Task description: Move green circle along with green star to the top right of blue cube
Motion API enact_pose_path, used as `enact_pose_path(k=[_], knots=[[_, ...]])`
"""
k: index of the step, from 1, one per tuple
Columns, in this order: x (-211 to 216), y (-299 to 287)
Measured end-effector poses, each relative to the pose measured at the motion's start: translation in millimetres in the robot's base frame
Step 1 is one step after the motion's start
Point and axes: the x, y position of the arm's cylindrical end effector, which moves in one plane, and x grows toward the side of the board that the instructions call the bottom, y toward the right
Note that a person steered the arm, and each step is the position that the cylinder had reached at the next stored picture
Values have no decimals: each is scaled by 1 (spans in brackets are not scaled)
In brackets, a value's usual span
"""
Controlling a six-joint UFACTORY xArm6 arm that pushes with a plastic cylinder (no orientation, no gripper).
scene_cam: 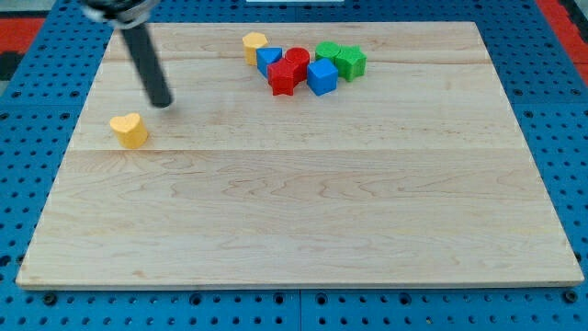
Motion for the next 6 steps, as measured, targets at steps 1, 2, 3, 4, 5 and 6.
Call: enact_pose_path(k=[1,2,3,4,5,6], knots=[[-52,29],[-94,28],[-120,50],[-98,143],[-84,172],[-83,210]])
